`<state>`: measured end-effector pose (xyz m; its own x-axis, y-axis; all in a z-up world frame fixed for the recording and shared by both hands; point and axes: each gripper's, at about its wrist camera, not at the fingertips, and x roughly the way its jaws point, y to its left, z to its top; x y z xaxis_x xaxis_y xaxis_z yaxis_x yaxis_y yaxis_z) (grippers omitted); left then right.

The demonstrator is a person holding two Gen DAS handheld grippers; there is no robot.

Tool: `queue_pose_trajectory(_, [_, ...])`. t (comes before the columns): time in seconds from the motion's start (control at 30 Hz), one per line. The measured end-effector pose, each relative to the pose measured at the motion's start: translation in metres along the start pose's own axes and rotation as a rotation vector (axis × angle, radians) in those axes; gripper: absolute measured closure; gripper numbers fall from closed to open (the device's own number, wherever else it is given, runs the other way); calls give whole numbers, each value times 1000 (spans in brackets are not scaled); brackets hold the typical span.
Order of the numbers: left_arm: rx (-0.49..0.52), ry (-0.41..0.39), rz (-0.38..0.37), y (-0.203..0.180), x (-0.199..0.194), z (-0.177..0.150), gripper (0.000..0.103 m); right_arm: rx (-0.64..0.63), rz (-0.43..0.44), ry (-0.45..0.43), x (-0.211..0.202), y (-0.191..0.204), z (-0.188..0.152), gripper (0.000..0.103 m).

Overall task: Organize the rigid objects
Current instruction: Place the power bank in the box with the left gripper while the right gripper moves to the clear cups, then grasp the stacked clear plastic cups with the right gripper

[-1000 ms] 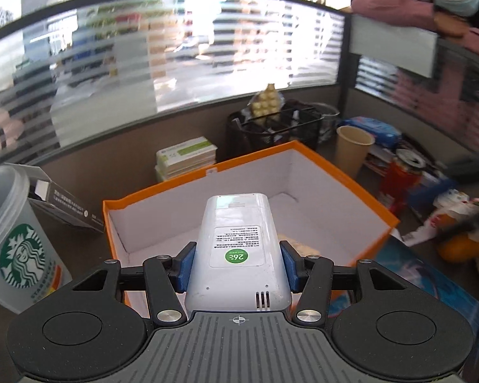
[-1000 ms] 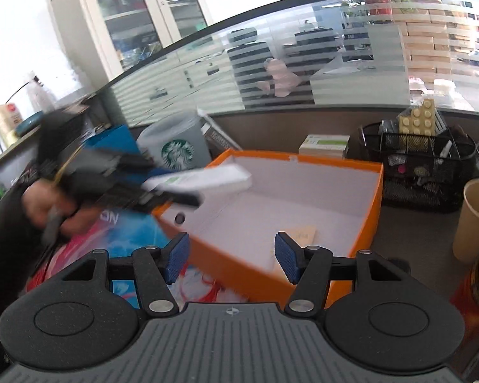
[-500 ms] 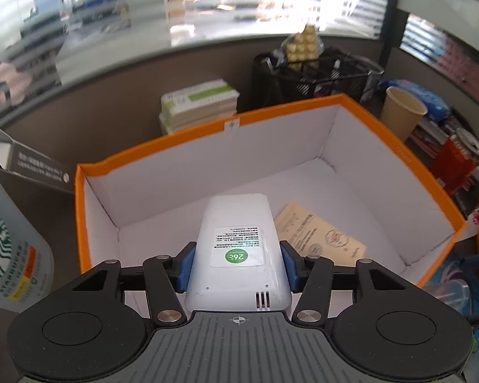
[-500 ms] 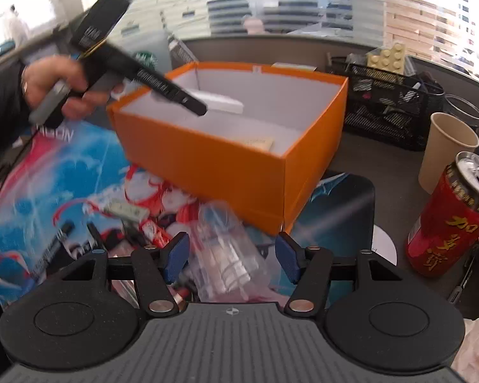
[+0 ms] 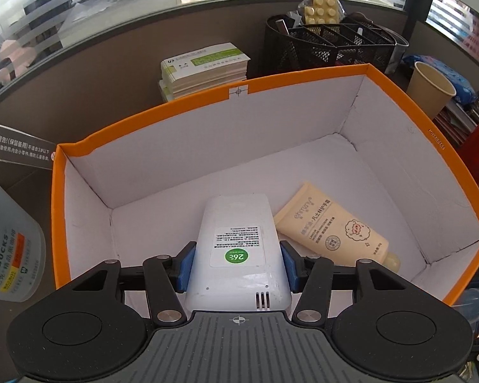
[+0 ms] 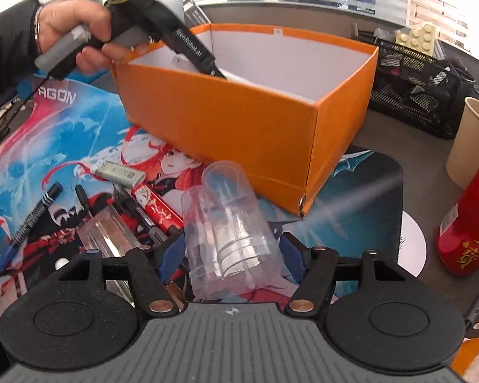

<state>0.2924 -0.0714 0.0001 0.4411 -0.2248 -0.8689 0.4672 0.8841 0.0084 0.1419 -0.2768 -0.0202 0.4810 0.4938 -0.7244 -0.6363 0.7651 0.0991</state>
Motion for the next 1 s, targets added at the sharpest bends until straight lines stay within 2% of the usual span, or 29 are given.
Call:
queue_pose_trajectory(0.27, [-23,6,25,-2,3,1,50,10,8,9,4,-3,-2,44])
queue_pose_trajectory(0.5, [-1,-10,54,-7,-4,-2,43,32,-17,14,4,0,0,45])
queue_pose_trajectory(0.67, [27,-83,86,-11,-27,-8,34,50,-39,11,3,1,0,45])
queue_pose_trajectory(0.9, [90,-221,84,-25,-75,-32,28,77,-53,-7,-1,3,-1,46])
queue_pose_trajectory(1.0, [137,-278,40,-35,-94,-50,26,97,-50,-28,-8,2,0,46])
